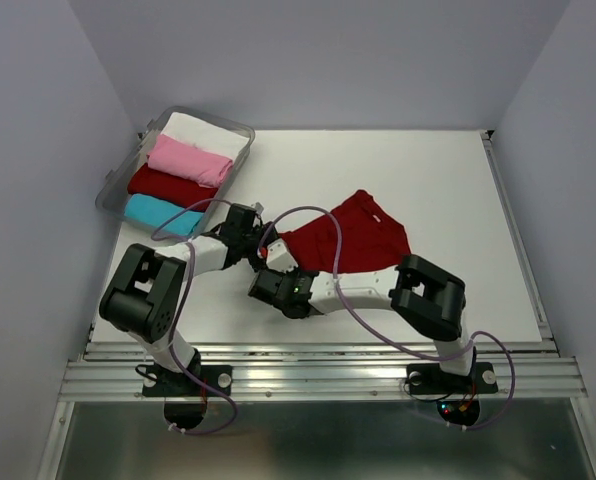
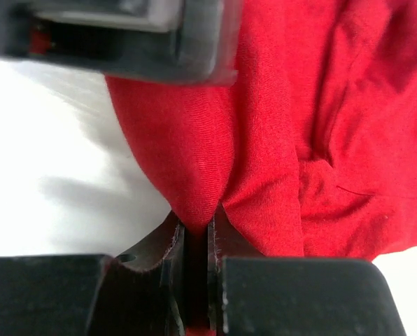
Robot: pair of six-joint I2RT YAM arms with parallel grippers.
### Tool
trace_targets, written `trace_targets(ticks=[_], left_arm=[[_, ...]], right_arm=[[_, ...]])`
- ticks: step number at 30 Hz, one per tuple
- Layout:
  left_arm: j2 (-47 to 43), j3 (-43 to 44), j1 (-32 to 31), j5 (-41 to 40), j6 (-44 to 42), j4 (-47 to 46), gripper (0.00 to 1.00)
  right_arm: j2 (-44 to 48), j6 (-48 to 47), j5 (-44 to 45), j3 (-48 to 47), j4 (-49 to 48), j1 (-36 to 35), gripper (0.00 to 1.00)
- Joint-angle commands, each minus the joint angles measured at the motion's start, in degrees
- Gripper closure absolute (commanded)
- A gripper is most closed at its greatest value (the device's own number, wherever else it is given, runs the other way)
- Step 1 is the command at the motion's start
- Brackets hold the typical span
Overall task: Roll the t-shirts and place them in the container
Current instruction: Roll the T-shirt to the center of the board.
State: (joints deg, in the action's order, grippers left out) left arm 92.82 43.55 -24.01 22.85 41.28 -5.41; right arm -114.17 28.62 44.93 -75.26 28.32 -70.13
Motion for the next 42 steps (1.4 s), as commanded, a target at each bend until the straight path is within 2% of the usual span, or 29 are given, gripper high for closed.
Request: trace_targets(ticks=[1, 4, 15, 21, 26, 31, 35, 42], left_arm=[[-3.7, 3.1, 0.8, -1.3, -3.5, 4.4, 0.32], [-5.0, 5.7, 1.9, -2.6, -5.7, 8.6, 0.25], [-15.7, 11.9, 7.0, -5.7, -11.3, 18.8, 0.26], [-18.0, 9.5, 7.0, -4.2, -11.8, 17.7, 0.30], [-18.6, 5.1, 6.9, -1.9, -11.1, 15.3, 0.34], [-18.2, 2.8, 5.5, 0.0, -9.8, 11.3, 0.40], [-14.7, 3.0, 4.4, 0.7, -9.4, 9.3, 0.46], [-9.2, 5.0, 2.7, 1.8, -8.7, 6.1, 0.75]], right_arm=[[5.1, -0.3, -9.9, 1.4, -5.9, 2.3, 0.99], [7.6, 1.2, -17.7, 2.4, -8.2, 4.4, 0.99], [13.7, 9.3, -43.0, 6.9, -17.7, 13.3, 0.99], [15.6, 17.0, -56.9, 13.4, -27.6, 19.1, 0.99], [16.7, 23.4, -63.4, 18.7, -37.6, 23.1, 0.99], [17.1, 29.5, -69.7, 25.5, -47.8, 26.0, 0.99], [17.2, 31.8, -71.8, 28.3, -51.6, 28.0, 0.99], [17.3, 35.8, -76.6, 32.6, -58.0, 30.9, 0.99]])
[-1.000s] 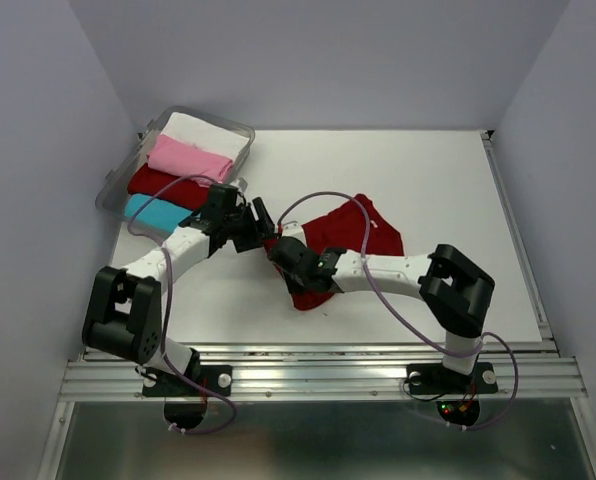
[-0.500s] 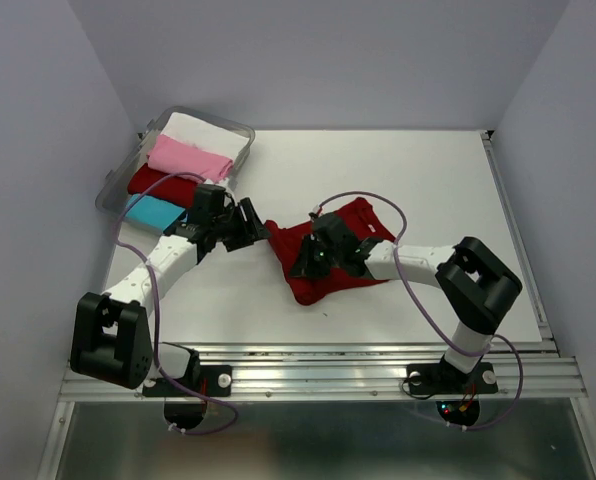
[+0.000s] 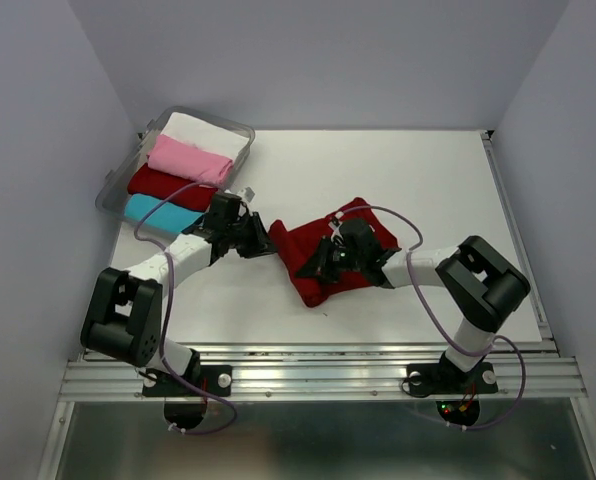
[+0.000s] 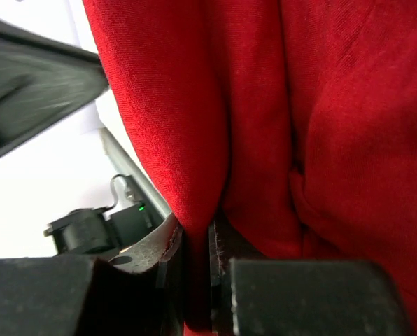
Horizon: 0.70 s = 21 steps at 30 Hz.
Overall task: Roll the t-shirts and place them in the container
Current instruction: Roll the T-shirt to the center of the board.
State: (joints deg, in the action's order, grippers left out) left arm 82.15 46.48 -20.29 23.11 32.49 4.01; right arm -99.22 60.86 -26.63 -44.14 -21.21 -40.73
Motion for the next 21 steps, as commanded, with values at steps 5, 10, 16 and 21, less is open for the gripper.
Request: trace_targets(ticks=[5, 10, 16, 21], left_arm=[[4.2, 4.5, -3.0, 1.0, 0.6, -3.6, 0.83], [7.6, 7.7, -4.5, 0.6, 0.7, -3.6, 0.87], [11.9, 11.0, -6.5, 0.5, 0.6, -3.6, 0.88], [16.0, 13.7, -8.1, 0.3, 0.5, -5.3, 0.88]], right_arm=[[1.1, 7.1, -8.3, 4.5, -14.5, 3.7, 0.99], [0.2, 8.7, -10.7, 6.8, -17.7, 5.4, 0.99], [0.2, 9.5, -11.9, 8.5, -19.5, 7.3, 0.99], [0.5, 9.1, -12.7, 10.0, -19.5, 9.3, 0.99]])
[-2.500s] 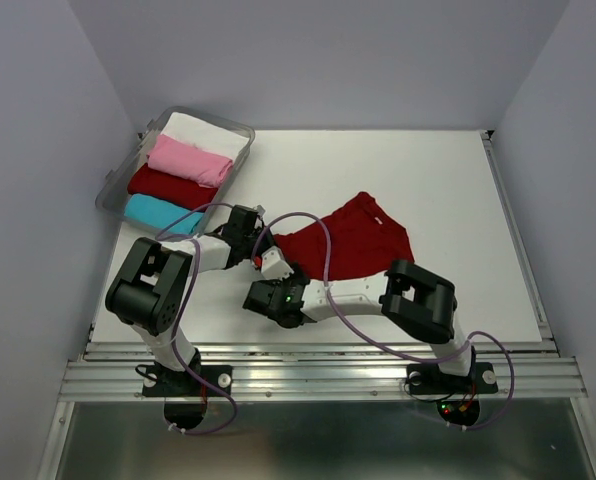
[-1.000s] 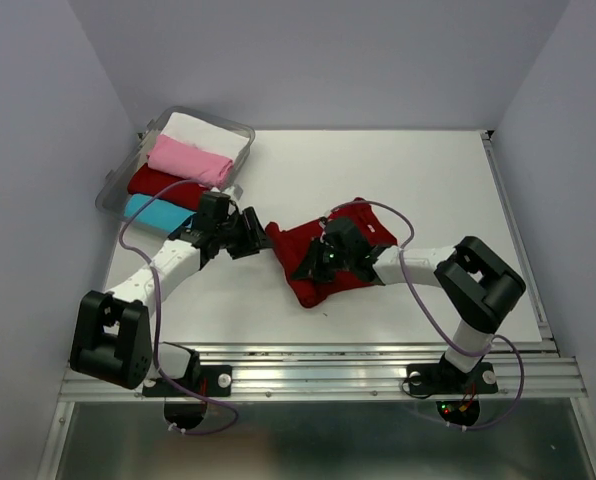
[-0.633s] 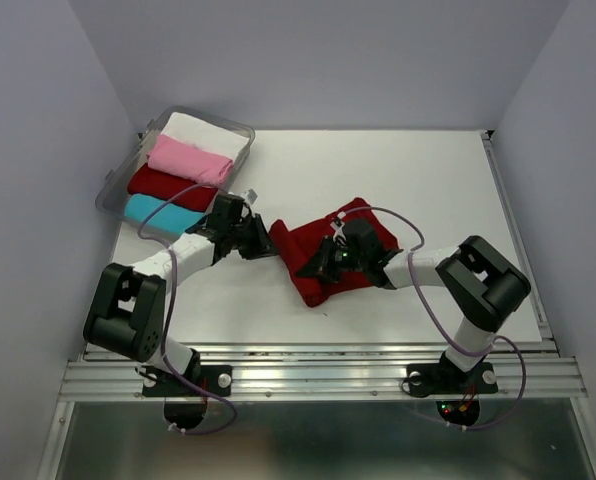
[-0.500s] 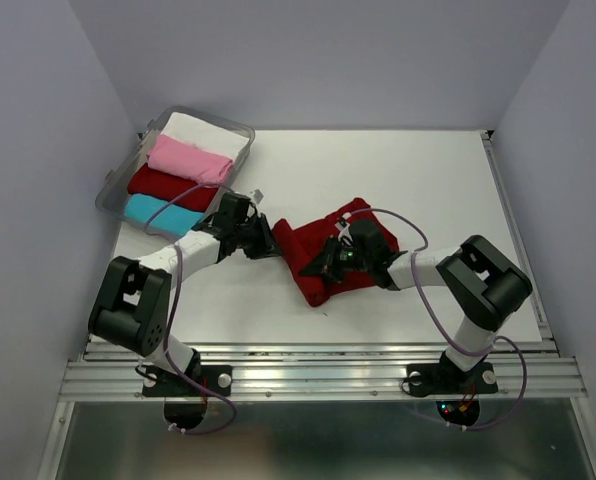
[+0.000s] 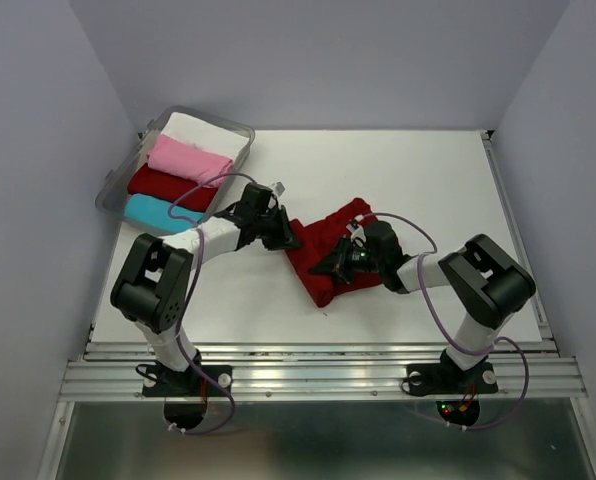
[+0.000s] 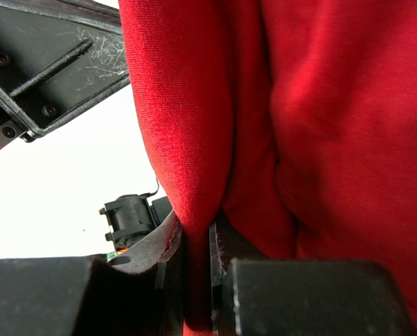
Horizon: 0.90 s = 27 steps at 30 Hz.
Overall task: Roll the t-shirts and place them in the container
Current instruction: Roll the T-shirt to the center of the board.
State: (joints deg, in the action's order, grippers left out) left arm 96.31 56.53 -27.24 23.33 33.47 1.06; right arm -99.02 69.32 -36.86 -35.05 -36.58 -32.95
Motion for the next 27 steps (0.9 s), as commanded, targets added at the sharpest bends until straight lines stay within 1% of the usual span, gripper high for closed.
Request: trace_targets(ticks=[1, 4, 5, 7, 8, 9, 10, 12, 13, 16, 17, 19, 20, 22, 23, 25, 26, 27], left_arm=[[2.5, 4.2, -1.4, 0.0, -0.5, -2.4, 0.89], [4.9, 6.2, -2.2, 0.0, -0.8, -2.4, 0.91], [5.5, 6.6, -2.5, 0.1, -0.8, -2.4, 0.91], [6.7, 7.4, -2.8, 0.1, -0.8, -2.3, 0.91], [7.2, 7.5, -2.9, 0.1, -0.8, -2.3, 0.91], [7.4, 7.7, -3.0, 0.1, -0.9, -2.2, 0.91], [7.7, 8.2, -3.3, 0.1, -0.9, -2.1, 0.91], [8.2, 8.6, -3.3, 0.0, -1.0, -1.9, 0.91], [8.5, 8.9, -3.6, 0.0, -1.1, -1.8, 0.91], [9.5, 10.0, -4.1, -0.2, -1.4, -1.2, 0.91], [9.7, 10.2, -4.2, -0.3, -1.4, -1.1, 0.91], [10.5, 11.0, -4.6, -0.4, -1.7, -1.1, 0.91], [11.1, 11.3, -4.7, -0.6, -1.7, -1.1, 0.91], [11.7, 12.0, -4.8, -0.7, -1.8, -0.2, 0.91], [11.9, 12.3, -4.8, -0.8, -1.8, 0.3, 0.91], [12.7, 12.7, -4.8, -0.9, -1.9, 0.3, 0.91], [13.0, 13.2, -4.9, -0.9, -2.0, 0.4, 0.91], [13.6, 13.5, -4.9, -0.9, -2.2, 0.5, 0.91]], right_arm=[[0.4, 0.5, -2.5, 1.2, -4.1, 1.5, 0.99], [0.2, 0.0, -3.0, 1.8, -4.1, 2.1, 0.95], [0.2, -0.2, -3.0, 2.1, -4.1, 2.6, 0.91], [0.1, -0.9, -2.8, 2.8, -4.0, 2.6, 0.85], [0.2, -1.0, -2.7, 3.4, -4.0, 3.1, 0.77], [0.3, -1.2, -2.3, 3.7, -4.0, 3.2, 0.73], [0.7, -1.6, -2.1, 4.0, -3.9, 3.2, 0.63], [0.8, -1.8, -1.9, 4.6, -3.8, 3.2, 0.54], [1.5, -2.1, -1.7, 5.0, -3.4, 3.2, 0.45], [4.3, -4.1, 0.2, 5.2, 0.3, 3.2, 0.33], [5.5, -6.7, 1.2, 4.6, 5.5, 3.2, 0.31], [9.8, -9.5, 4.3, 3.9, 11.2, 3.2, 0.28], [11.4, -12.6, 5.6, 2.7, 17.8, 3.2, 0.24], [14.6, -15.7, 10.0, 1.2, 25.1, 3.2, 0.22], [17.5, -18.6, 11.5, 0.4, 32.2, 3.2, 0.22], [20.5, -21.0, 14.7, -1.7, 39.1, 3.2, 0.21], [22.0, -23.1, 17.9, -2.4, 44.7, 3.2, 0.21], [24.6, -23.9, 19.4, -3.6, 47.0, 3.2, 0.21]])
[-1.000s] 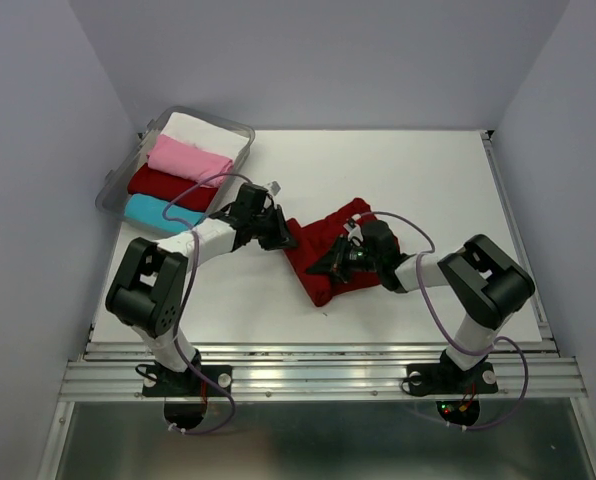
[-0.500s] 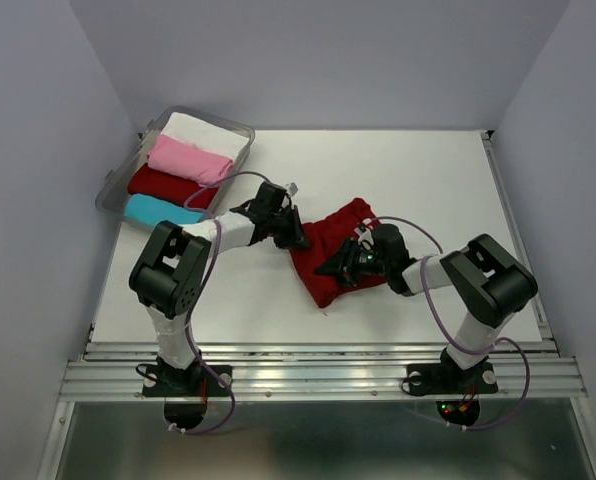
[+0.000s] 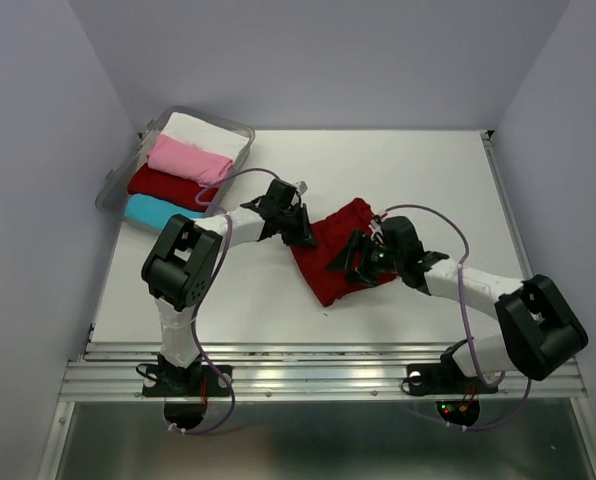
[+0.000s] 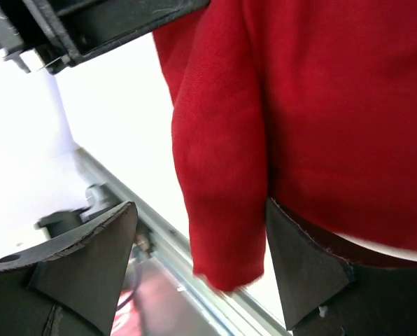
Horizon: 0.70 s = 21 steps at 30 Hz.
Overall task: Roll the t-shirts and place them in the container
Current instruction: Roll the T-shirt to the center of the board.
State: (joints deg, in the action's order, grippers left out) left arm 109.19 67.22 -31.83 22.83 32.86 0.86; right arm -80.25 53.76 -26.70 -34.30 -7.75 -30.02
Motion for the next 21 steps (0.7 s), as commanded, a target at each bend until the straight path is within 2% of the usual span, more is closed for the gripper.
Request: trace_targets(ticks=[1, 5, 7, 12, 14, 21], left_arm=[[1.1, 3.3, -0.4, -0.3, -1.7, 0.8, 0.91], [1.4, 3.9, -0.6, 0.1, -1.9, 1.2, 0.92], [0.5, 4.2, -0.6, -0.2, -2.2, 1.9, 0.92], [-3.4, 5.6, -0.5, -1.6, -2.9, 4.1, 0.92], [-5.6, 5.6, -0.2, -2.3, -3.0, 5.1, 0.91], [-8.2, 2.2, 3.3, -4.0, -3.0, 6.3, 0.91]], right_arm=[[7.0, -9.1, 12.0, -5.1, 20.6, 0.2, 0.21], [10.7, -12.2, 18.1, -9.5, 30.3, 0.2, 0.24], [10.8, -13.0, 21.8, -12.5, 32.4, -2.2, 0.32], [5.6, -14.1, 29.5, -19.2, 34.1, -11.4, 0.73], [1.3, -14.2, 31.3, -22.1, 34.1, -14.4, 0.83], [-5.0, -14.4, 30.8, -21.2, 29.5, -15.1, 0.83]])
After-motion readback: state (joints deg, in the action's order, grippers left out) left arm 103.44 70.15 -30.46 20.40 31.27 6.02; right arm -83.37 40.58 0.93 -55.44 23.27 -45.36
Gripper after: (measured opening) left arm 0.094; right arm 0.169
